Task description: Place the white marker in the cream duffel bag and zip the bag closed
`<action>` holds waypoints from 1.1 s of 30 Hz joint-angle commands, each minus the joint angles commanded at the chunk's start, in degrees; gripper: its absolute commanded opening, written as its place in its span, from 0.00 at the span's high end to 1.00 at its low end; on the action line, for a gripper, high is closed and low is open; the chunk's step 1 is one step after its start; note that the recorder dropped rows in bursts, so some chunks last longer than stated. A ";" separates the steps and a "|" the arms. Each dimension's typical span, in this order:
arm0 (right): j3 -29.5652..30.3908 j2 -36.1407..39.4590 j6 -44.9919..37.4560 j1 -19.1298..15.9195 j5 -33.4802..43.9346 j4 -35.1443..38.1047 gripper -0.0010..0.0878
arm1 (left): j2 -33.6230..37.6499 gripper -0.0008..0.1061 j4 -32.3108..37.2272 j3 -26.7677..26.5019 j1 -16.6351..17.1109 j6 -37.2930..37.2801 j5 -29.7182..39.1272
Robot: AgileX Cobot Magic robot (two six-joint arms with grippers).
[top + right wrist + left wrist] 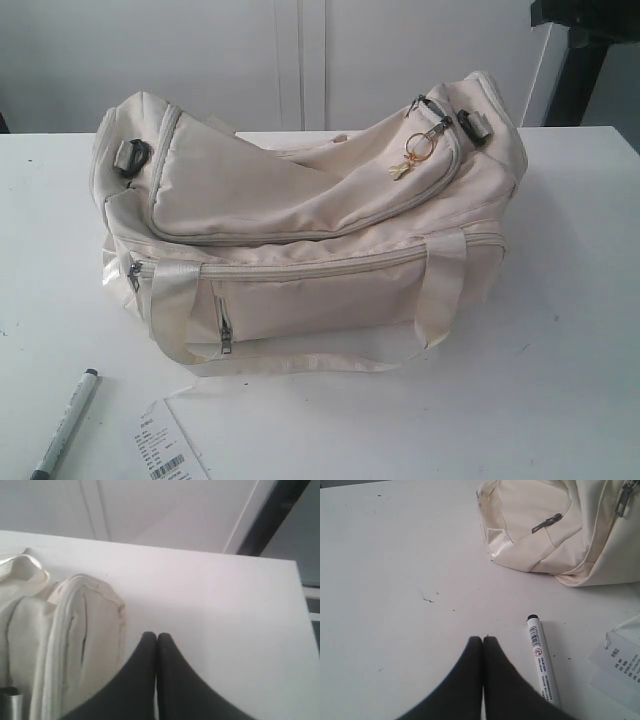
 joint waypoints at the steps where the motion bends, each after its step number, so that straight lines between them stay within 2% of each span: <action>1: -1.06 0.68 -0.60 0.00 0.23 1.68 0.99 | 0.00 0.99 0.00 0.00 0.00 0.00 0.00; 5: -3.64 1.99 -0.87 0.00 0.65 3.74 0.99 | 0.00 0.99 0.00 0.00 0.00 0.00 0.00; 8: -5.15 2.92 -1.75 0.00 1.99 4.74 0.90 | 0.00 0.99 0.00 0.00 0.00 0.00 0.00; 11: -6.02 4.07 -2.02 0.00 2.94 5.65 0.72 | 0.00 0.99 0.00 0.00 0.00 0.00 0.00; 16: -6.48 5.11 -4.06 0.00 2.82 8.06 0.33 | 0.00 0.99 0.00 0.00 0.00 0.00 0.00; 19: -6.48 5.48 -4.36 0.00 2.82 10.16 0.14 | 0.00 0.99 0.00 0.00 0.00 0.00 0.00; 23: -6.48 5.59 -4.24 0.00 2.82 10.51 0.12 | 0.00 0.99 0.00 0.00 0.00 0.00 0.00; 33: -6.48 6.44 -2.37 0.00 6.57 12.90 0.18 | 0.00 0.99 0.00 0.00 0.00 0.00 0.00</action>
